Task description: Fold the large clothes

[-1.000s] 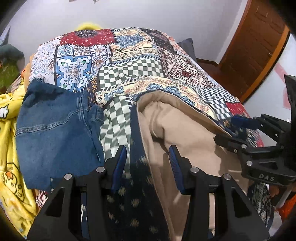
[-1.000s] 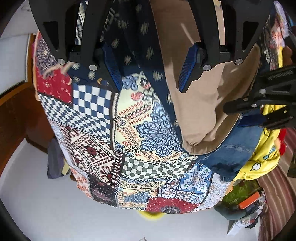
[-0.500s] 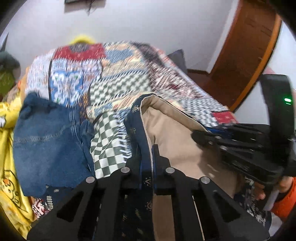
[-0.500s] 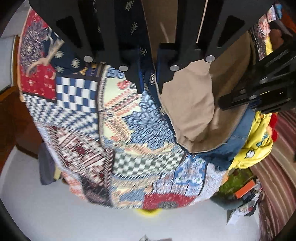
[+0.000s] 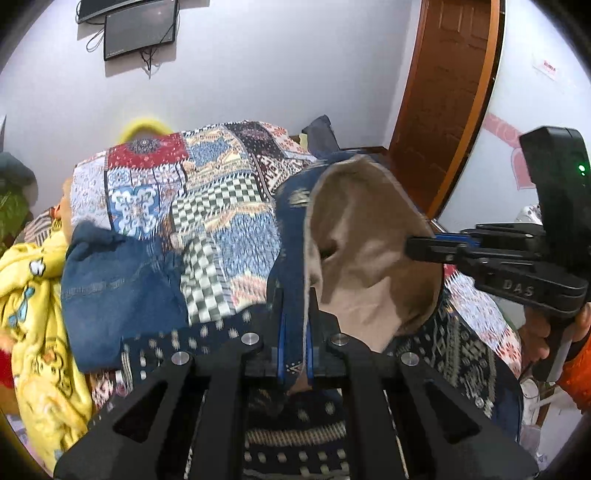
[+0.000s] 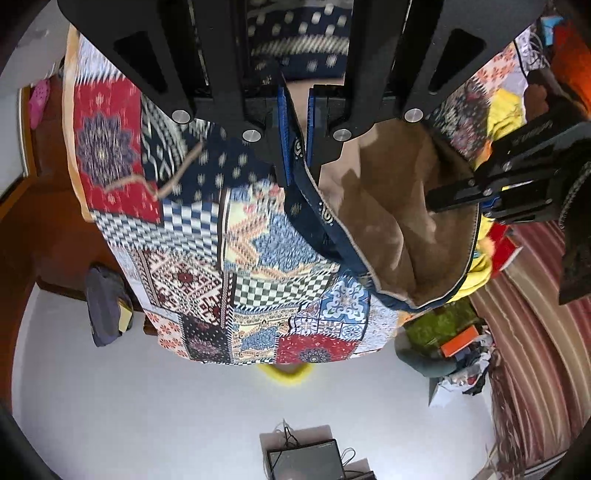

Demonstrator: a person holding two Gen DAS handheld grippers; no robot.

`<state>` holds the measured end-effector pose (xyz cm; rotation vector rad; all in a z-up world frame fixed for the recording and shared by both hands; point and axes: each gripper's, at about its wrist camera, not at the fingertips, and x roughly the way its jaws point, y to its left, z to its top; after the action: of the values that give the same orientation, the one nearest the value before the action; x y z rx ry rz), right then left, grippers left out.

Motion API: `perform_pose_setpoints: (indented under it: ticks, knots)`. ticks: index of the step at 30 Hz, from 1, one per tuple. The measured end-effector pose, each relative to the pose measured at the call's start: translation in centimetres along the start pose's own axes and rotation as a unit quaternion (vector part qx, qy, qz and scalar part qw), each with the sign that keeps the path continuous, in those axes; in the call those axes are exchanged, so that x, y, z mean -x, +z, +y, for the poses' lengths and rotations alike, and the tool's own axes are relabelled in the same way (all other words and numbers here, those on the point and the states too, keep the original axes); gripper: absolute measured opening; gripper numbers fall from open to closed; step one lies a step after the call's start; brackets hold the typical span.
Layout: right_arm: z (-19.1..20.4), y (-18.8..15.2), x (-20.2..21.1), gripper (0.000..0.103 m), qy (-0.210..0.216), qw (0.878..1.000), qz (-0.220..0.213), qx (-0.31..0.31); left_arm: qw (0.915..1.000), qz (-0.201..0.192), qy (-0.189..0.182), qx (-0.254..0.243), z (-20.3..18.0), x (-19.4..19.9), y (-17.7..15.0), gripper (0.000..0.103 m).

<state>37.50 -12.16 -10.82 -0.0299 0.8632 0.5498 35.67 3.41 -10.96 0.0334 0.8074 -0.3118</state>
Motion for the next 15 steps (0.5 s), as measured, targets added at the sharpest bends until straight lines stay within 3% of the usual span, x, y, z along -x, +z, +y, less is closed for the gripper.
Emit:
perform_pose_setpoints:
  ticks: [13,15]
  knots:
    - [0.8,-6.3,4.3,0.008,0.004,0.999,0.034,0.025,0.9968,0.071,-0.036,0.000,-1.8,2.2,-7.7,0.008]
    - [0.8,-7.0,4.6,0.008,0.000,0.998,0.045,0.032,0.9964,0.079,-0.030,-0.005,-2.0,2.6,-8.8,0.013]
